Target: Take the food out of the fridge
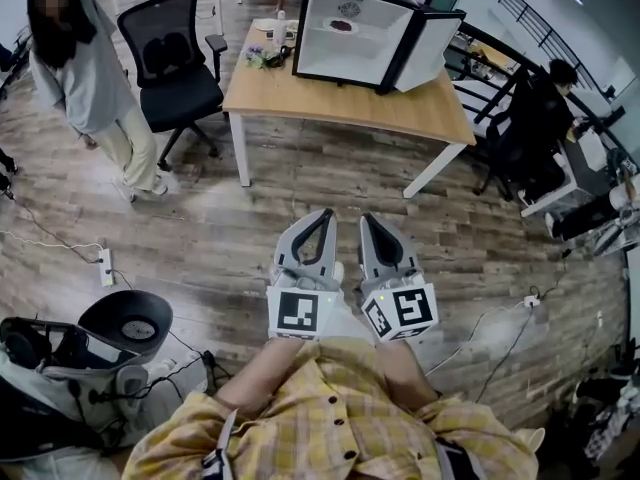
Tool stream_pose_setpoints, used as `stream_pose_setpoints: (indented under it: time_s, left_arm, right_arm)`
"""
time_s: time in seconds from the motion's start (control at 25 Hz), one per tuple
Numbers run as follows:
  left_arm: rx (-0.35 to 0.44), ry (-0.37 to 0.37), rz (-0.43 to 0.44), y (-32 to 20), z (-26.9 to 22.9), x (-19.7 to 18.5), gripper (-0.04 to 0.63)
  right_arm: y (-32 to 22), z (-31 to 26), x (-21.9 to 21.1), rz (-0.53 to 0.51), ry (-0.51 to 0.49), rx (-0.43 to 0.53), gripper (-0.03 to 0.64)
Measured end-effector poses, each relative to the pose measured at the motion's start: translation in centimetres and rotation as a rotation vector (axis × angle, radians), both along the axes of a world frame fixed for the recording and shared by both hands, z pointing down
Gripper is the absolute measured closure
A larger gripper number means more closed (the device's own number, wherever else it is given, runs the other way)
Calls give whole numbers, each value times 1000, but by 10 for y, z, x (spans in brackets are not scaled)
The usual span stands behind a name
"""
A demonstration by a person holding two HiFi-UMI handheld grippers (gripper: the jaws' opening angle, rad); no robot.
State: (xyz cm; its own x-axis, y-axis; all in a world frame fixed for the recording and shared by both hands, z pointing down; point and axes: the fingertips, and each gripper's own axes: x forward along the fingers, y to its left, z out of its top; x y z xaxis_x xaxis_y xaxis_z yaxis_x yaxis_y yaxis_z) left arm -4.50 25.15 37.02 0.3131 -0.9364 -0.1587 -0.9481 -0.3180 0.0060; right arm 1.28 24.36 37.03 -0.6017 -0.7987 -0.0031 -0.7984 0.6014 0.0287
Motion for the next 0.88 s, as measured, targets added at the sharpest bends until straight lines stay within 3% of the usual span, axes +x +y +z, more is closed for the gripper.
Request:
stream_pose_setpoints:
  time_s: [0.4, 0.88]
  left_arm:
    - [-32, -45, 15, -43, 12, 1, 589]
    - [-46, -77, 17, -134, 25, 6, 589]
  right_arm:
    - [-47, 8, 12, 60, -48, 1, 609]
    - [-140, 14, 15, 63, -83, -13, 609]
